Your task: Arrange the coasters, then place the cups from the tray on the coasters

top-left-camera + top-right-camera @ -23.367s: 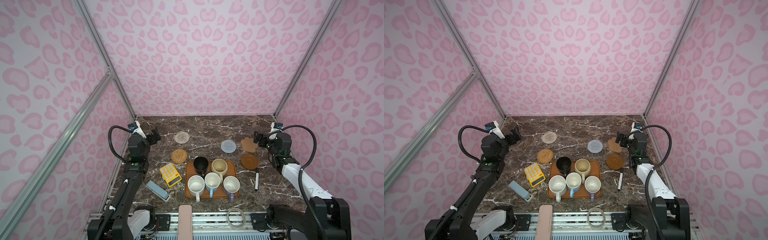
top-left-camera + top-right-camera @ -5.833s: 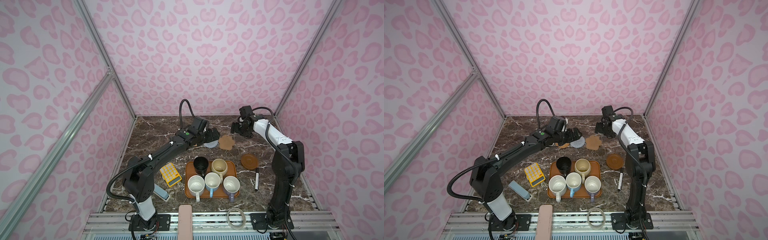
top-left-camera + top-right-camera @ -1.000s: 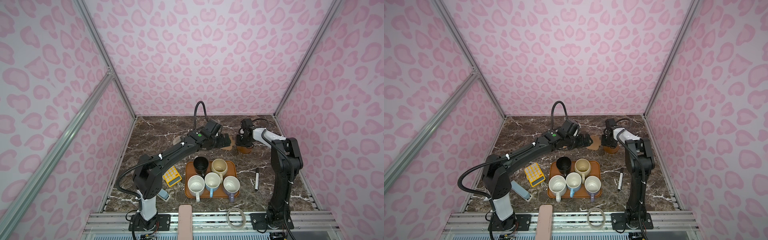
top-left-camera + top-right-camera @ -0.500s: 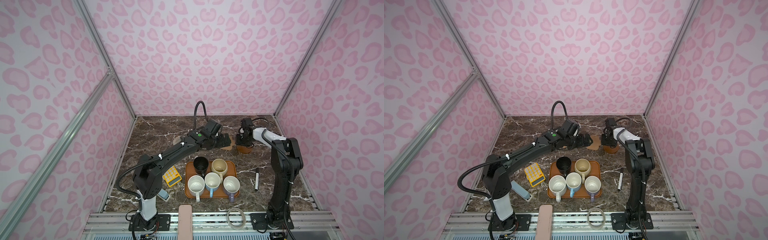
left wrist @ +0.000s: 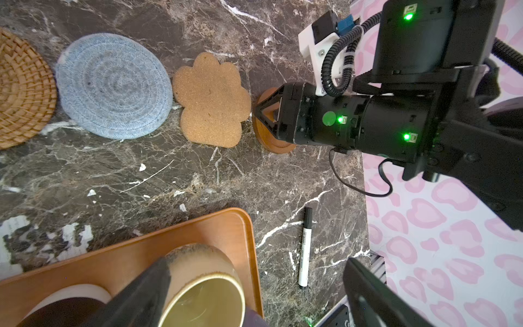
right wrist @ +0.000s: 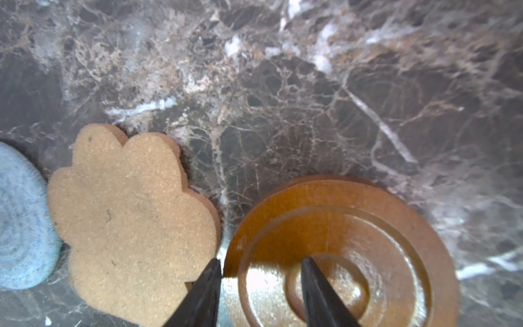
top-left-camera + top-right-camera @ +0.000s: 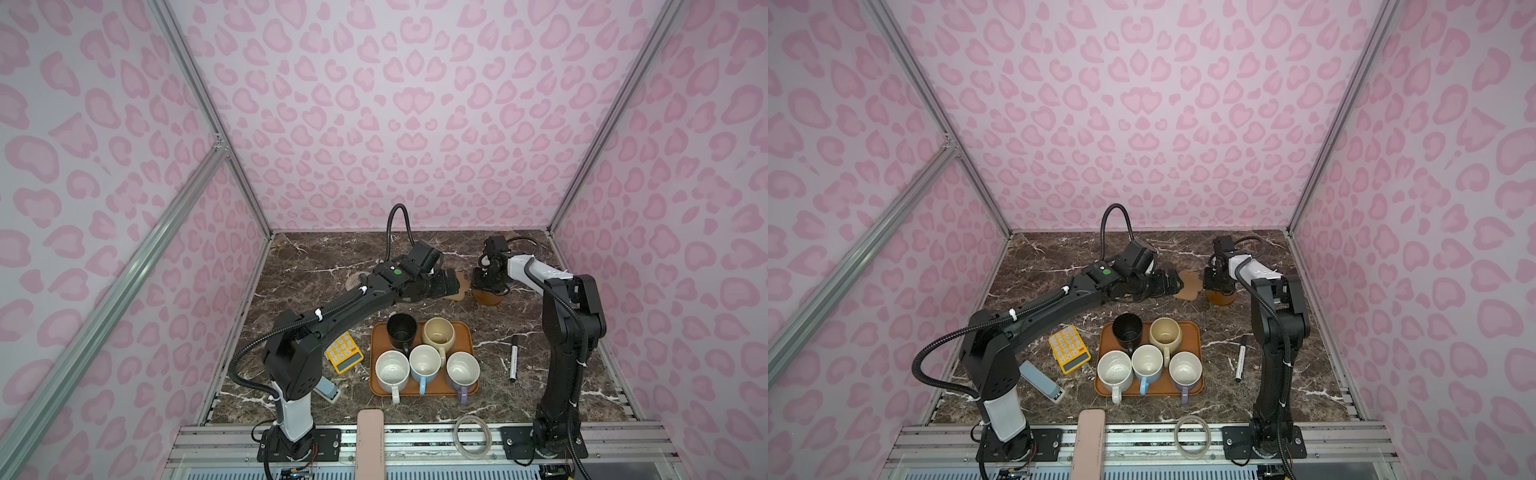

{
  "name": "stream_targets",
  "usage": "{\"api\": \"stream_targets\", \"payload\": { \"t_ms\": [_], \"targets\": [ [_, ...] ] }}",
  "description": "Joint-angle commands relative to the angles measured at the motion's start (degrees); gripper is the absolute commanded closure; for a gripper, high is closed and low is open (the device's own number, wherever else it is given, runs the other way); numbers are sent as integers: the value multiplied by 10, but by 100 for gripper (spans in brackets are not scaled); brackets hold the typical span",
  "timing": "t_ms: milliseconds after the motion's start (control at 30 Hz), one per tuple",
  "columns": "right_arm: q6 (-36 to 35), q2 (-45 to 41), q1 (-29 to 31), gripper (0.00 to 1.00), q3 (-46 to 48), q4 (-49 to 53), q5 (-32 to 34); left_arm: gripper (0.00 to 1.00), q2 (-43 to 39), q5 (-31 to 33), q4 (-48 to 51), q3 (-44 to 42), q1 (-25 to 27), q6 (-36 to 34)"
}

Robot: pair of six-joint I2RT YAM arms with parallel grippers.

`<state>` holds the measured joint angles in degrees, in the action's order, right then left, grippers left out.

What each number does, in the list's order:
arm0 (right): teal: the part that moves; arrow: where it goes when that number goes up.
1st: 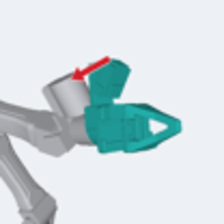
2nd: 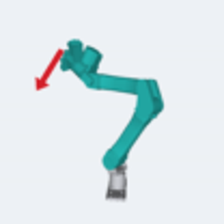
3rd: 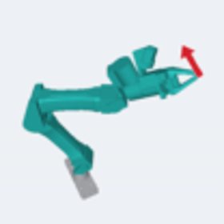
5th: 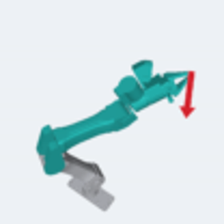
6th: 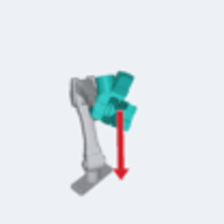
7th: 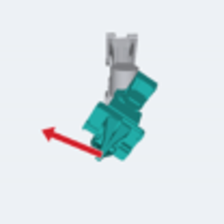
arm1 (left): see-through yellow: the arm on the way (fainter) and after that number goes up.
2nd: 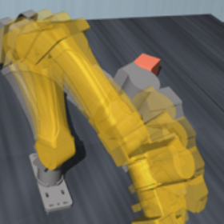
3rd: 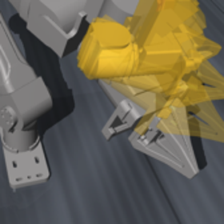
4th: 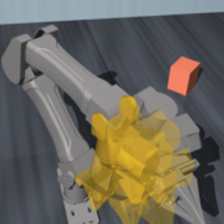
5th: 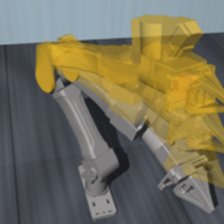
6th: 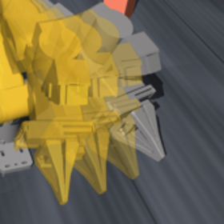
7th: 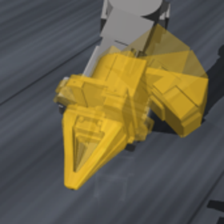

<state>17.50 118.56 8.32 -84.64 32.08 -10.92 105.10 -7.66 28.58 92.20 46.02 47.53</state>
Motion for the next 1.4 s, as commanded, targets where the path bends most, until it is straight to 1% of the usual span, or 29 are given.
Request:
{"api": "stream_targets", "payload": {
  "t_ms": [0,67,100,167,300,367,433,567,633,667,800,867,967,1000,1067,1133,1200,1267,1367],
  "targets": [
    [7,2,1,52,0,-1,-4,3,-12,7,-9,-4,-1,1],
    [4,-1,2,52,0,1,0,3,-13,8,-8,-4,-1,0],
    [2,1,1,52,-22,9,2,3,-14,8,-7,-4,-1,0],
    [1,0,1,52,-26,20,3,3,-17,10,-7,-6,-1,1],
    [-3,-32,1,51,-16,14,4,2,-34,21,-7,-12,-1,3],
    [-7,-50,2,49,-21,28,5,2,-46,26,-5,-17,-3,3],
    [-12,-74,5,42,-27,43,7,2,-61,31,-5,-24,-6,5],
    [-26,-140,20,18,-33,78,25,2,-109,50,7,-47,-9,2],
    [-36,-179,30,9,-28,89,34,2,-138,64,24,-57,-13,-1],
    [-39,-201,34,1,-23,94,37,2,-155,72,30,-64,-14,-3],
    [-48,-284,37,1,20,84,12,2,-233,100,41,-109,-24,-7],
    [-40,-329,37,1,48,60,10,2,-274,121,32,-141,-31,7],
    [36,-409,37,1,112,-4,46,2,-337,156,27,-202,-49,41],
    [46,-434,37,1,138,-39,41,2,-356,164,22,-220,-55,42],
    [38,-491,22,1,195,-106,-26,2,-398,160,15,-256,-74,34],
    [25,-529,-4,1,225,-131,-94,3,-434,154,-10,-289,-91,25],
    [20,-538,-11,1,224,-119,-129,3,-447,134,-12,-297,-103,23],
    [12,-520,-10,1,202,-79,-168,3,-438,117,19,-275,-104,2],
    [8,-493,11,1,181,-27,-192,3,-437,123,31,-275,-99,-8]
  ]
}}
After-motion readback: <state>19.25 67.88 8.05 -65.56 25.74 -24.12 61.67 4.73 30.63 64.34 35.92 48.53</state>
